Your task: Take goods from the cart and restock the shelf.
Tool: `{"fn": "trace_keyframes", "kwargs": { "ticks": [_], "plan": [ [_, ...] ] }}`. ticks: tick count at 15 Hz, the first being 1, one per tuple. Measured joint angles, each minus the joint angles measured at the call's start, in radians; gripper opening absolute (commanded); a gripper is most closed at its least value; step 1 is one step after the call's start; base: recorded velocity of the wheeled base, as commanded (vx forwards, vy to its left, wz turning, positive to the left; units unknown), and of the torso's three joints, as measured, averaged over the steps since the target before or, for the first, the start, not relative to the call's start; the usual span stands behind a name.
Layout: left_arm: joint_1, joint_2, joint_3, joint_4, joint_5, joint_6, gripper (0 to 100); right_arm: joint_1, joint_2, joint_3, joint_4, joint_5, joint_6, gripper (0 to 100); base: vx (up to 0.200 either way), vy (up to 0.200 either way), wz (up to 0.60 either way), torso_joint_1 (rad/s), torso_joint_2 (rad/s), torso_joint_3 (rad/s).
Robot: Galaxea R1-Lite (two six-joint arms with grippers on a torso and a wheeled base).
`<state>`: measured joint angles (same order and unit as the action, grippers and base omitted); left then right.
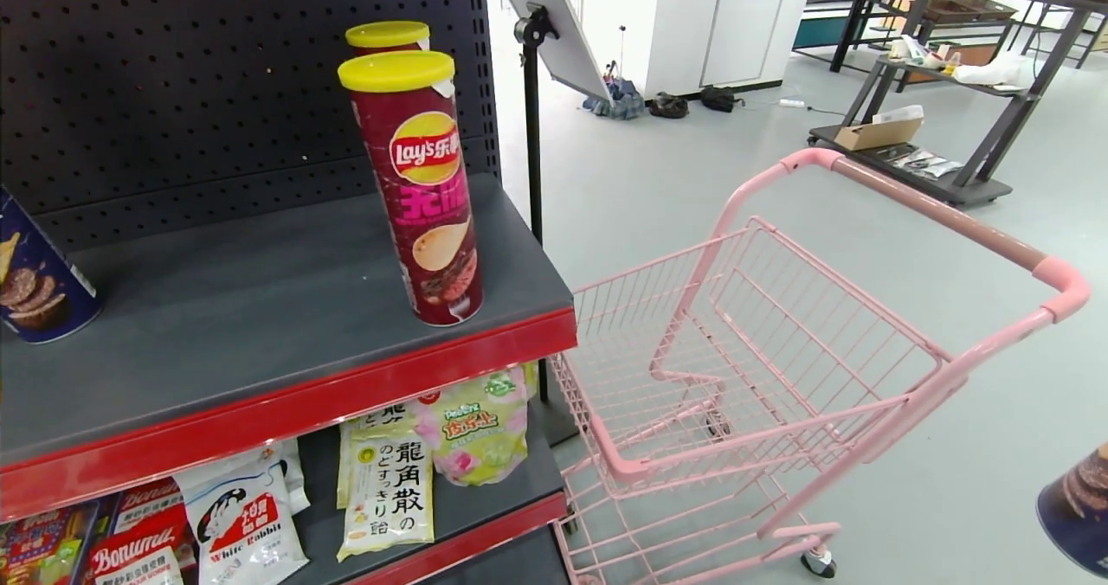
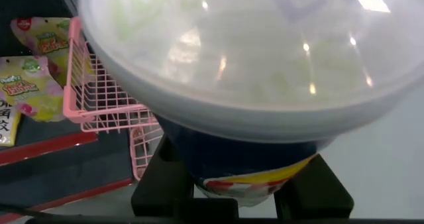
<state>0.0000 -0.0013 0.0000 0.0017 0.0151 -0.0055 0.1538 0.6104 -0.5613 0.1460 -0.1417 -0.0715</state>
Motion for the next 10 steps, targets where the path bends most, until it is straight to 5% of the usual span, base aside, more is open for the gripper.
{"fn": "trace_keyframes", "kwargs": {
  "ticks": [10],
  "plan": [
    [0.000, 0.000, 0.000, 0.000, 0.000, 0.000, 100, 0.004, 0.017, 0.001, -0.009, 0.000, -0.001, 0, 0.000, 0.000, 0.00, 0.189, -0.50, -0.311]
  ]
}}
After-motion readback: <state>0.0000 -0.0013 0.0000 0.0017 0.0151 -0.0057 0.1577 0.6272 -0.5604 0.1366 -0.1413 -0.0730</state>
